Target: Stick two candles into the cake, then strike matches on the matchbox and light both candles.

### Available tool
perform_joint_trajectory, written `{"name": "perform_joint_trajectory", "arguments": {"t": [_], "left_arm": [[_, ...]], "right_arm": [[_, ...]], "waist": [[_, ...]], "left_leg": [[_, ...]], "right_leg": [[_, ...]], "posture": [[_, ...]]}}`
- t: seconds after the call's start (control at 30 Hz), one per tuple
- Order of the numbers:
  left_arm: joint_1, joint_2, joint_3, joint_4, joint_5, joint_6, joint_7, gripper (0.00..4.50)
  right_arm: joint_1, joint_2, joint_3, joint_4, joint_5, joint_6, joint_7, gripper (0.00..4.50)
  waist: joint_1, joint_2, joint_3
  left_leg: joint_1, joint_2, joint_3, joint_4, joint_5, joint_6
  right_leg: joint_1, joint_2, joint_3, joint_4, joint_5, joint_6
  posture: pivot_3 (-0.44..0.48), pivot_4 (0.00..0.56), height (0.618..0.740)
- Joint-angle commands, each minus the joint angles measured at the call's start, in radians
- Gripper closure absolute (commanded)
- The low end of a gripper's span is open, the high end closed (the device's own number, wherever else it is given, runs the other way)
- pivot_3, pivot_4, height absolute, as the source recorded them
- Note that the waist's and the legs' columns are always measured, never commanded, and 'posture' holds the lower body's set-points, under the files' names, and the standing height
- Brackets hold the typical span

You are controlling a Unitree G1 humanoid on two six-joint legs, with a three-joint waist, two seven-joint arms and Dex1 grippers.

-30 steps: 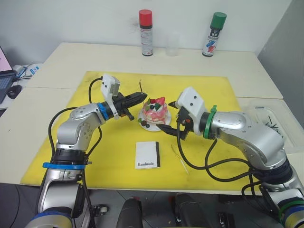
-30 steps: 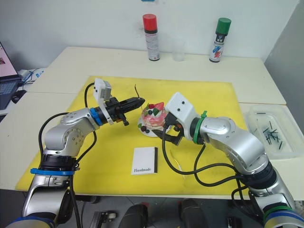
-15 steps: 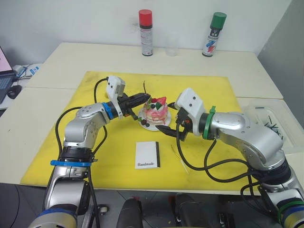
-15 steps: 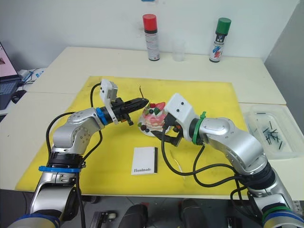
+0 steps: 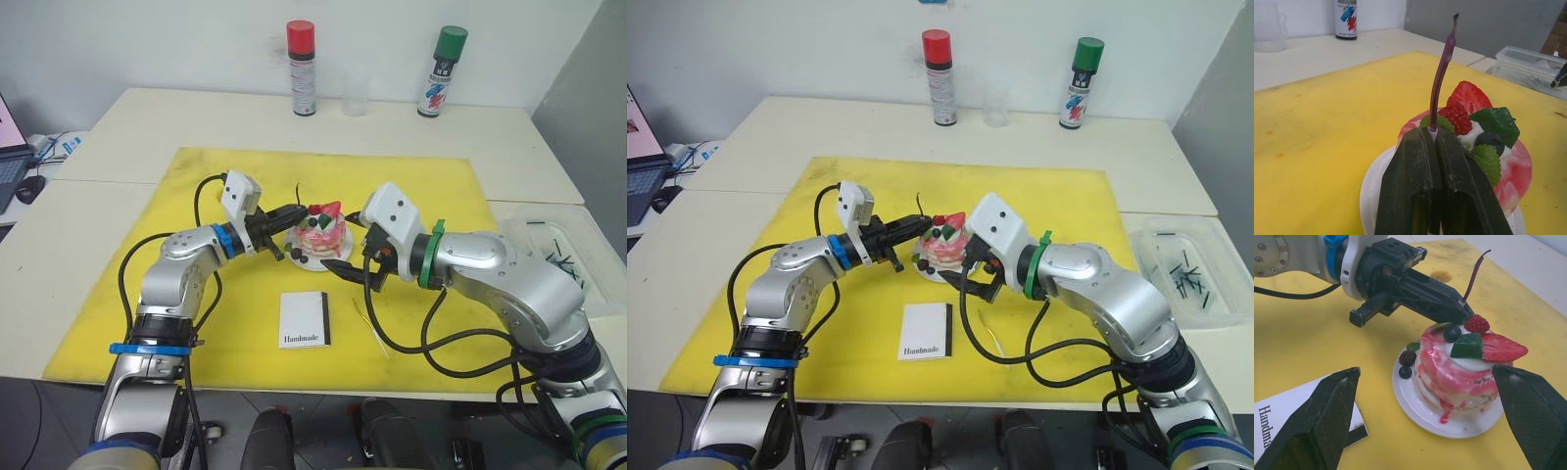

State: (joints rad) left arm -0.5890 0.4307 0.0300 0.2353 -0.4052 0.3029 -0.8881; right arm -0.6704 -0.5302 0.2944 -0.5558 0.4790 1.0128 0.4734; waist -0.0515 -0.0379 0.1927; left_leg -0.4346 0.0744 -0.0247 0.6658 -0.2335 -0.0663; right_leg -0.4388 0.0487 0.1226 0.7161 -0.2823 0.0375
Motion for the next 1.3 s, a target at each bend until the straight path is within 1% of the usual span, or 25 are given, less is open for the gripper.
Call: {"name": "perform_joint_trajectory", "arguments": {"t": [0.03,0.2,0.27,0.3,0.43,0.6,0.7,0.77,0.87,0.93,1.0,1.1,1.17,1.23,1.3], "left_arm": [[0.021,-0.026,-0.017,0.026,0.034,-0.033,0.014,4.50],[0.022,-0.034,-0.012,0.040,0.027,-0.024,0.010,4.50],[0.013,-0.022,0.003,0.025,0.020,-0.016,0.012,3.88],[0.012,-0.013,0.012,0.012,0.017,-0.012,0.014,3.68],[0.014,0.021,0.046,-0.035,0.008,0.000,0.022,2.58],[0.021,0.076,0.084,-0.100,-0.015,0.036,0.025,0.95],[0.035,0.120,0.091,-0.162,-0.036,0.079,0.000,0.05],[0.055,0.171,0.094,-0.226,-0.079,0.152,-0.042,0.02],[0.104,0.288,0.078,-0.350,-0.157,0.285,-0.150,0.02],[0.137,0.346,0.060,-0.428,-0.178,0.293,-0.217,0.02],[0.156,0.385,0.029,-0.498,-0.187,0.286,-0.276,0.02],[0.158,0.406,-0.027,-0.585,-0.217,0.307,-0.340,0.02],[0.163,0.407,-0.049,-0.617,-0.222,0.310,-0.352,0.02],[0.172,0.399,-0.084,-0.647,-0.229,0.308,-0.373,0.02],[0.173,0.393,-0.108,-0.656,-0.226,0.297,-0.386,0.02]], "right_arm": [[0.011,0.003,-0.013,-0.038,-0.020,-0.021,0.001,0.02],[0.017,0.005,-0.014,-0.043,-0.031,-0.018,0.007,0.02],[0.019,0.008,-0.019,-0.047,-0.032,-0.013,0.005,0.00],[0.021,0.010,-0.022,-0.050,-0.032,-0.012,0.003,0.00],[0.027,0.023,-0.032,-0.052,-0.034,-0.012,-0.010,0.00],[0.021,0.067,-0.053,-0.039,-0.047,-0.033,-0.043,0.00],[0.012,0.093,-0.083,-0.037,-0.045,-0.043,-0.056,0.00],[0.013,0.095,-0.121,-0.050,-0.026,-0.035,-0.051,0.00],[0.047,0.042,-0.189,-0.106,0.031,-0.003,0.000,0.00],[0.088,-0.007,-0.223,-0.156,0.080,0.030,0.038,0.00],[0.144,-0.057,-0.252,-0.211,0.128,0.060,0.069,0.00],[0.250,-0.109,-0.289,-0.284,0.175,0.104,0.072,0.00],[0.304,-0.146,-0.298,-0.321,0.184,0.112,0.070,0.00],[0.399,-0.200,-0.281,-0.367,0.154,0.101,0.061,0.00],[0.470,-0.214,-0.278,-0.401,0.149,0.100,0.036,0.00]], "waist": [[0.001,0.000,0.000],[0.001,0.000,0.000],[0.001,0.000,0.000],[0.001,0.000,0.000],[0.000,0.000,0.000],[-0.002,0.000,0.000],[-0.003,0.000,0.000],[-0.004,0.000,0.000],[-0.005,0.000,0.000],[-0.002,0.001,0.000],[0.003,0.001,0.000],[0.005,0.001,0.000],[0.003,0.001,0.000],[0.001,0.001,0.000],[-0.001,0.001,0.000]], "left_leg": [[0.000,0.000,0.000,0.000,0.000,0.000],[0.001,0.000,0.000,0.001,0.000,0.000],[0.001,0.000,0.000,0.001,0.000,0.000],[0.001,0.000,0.000,0.001,0.000,0.000],[0.001,0.000,-0.001,0.001,0.000,0.000],[0.001,0.000,-0.001,0.000,0.000,0.000],[0.001,0.000,-0.001,0.000,0.000,0.000],[0.001,0.000,0.000,0.000,0.000,0.000],[0.001,0.000,0.000,0.000,0.000,0.000],[0.000,0.001,0.000,-0.001,0.000,0.000],[0.001,0.001,-0.001,-0.001,0.000,0.000],[0.001,0.001,-0.001,-0.002,0.000,0.000],[0.001,0.001,-0.001,-0.001,0.000,0.000],[0.001,0.001,-0.001,-0.001,0.000,0.000],[0.002,0.001,-0.001,-0.001,0.000,0.000]], "right_leg": [[0.000,0.000,0.000,0.000,0.000,0.000],[0.001,0.000,0.000,0.000,0.000,0.000],[0.001,0.000,0.000,0.000,0.000,0.000],[0.001,0.000,0.000,0.000,0.000,0.000],[0.001,0.000,0.000,0.000,0.000,0.000],[0.001,0.000,0.000,0.000,0.000,0.000],[0.001,0.000,-0.001,0.000,0.000,0.000],[0.001,0.000,-0.001,0.000,0.000,0.000],[0.001,0.000,0.000,0.000,0.000,0.000],[0.000,0.000,-0.001,0.000,-0.001,-0.001],[0.001,0.000,-0.002,0.000,-0.002,-0.003],[0.001,0.000,-0.003,0.000,-0.003,-0.003],[0.001,0.000,-0.003,0.000,-0.003,-0.003],[0.001,0.000,-0.002,0.000,-0.003,-0.002],[0.002,0.000,-0.002,0.000,-0.003,-0.002]], "posture": [[0.000,0.150,0.689],[0.000,0.150,0.689],[0.000,0.150,0.689],[0.000,0.150,0.689],[0.000,0.150,0.689],[0.000,0.150,0.689],[0.000,0.150,0.689],[0.000,0.150,0.689],[0.000,0.150,0.689],[0.000,0.150,0.689],[0.000,0.150,0.689],[0.000,0.150,0.689],[0.000,0.150,0.689],[0.000,0.150,0.689],[0.000,0.150,0.689]]}}
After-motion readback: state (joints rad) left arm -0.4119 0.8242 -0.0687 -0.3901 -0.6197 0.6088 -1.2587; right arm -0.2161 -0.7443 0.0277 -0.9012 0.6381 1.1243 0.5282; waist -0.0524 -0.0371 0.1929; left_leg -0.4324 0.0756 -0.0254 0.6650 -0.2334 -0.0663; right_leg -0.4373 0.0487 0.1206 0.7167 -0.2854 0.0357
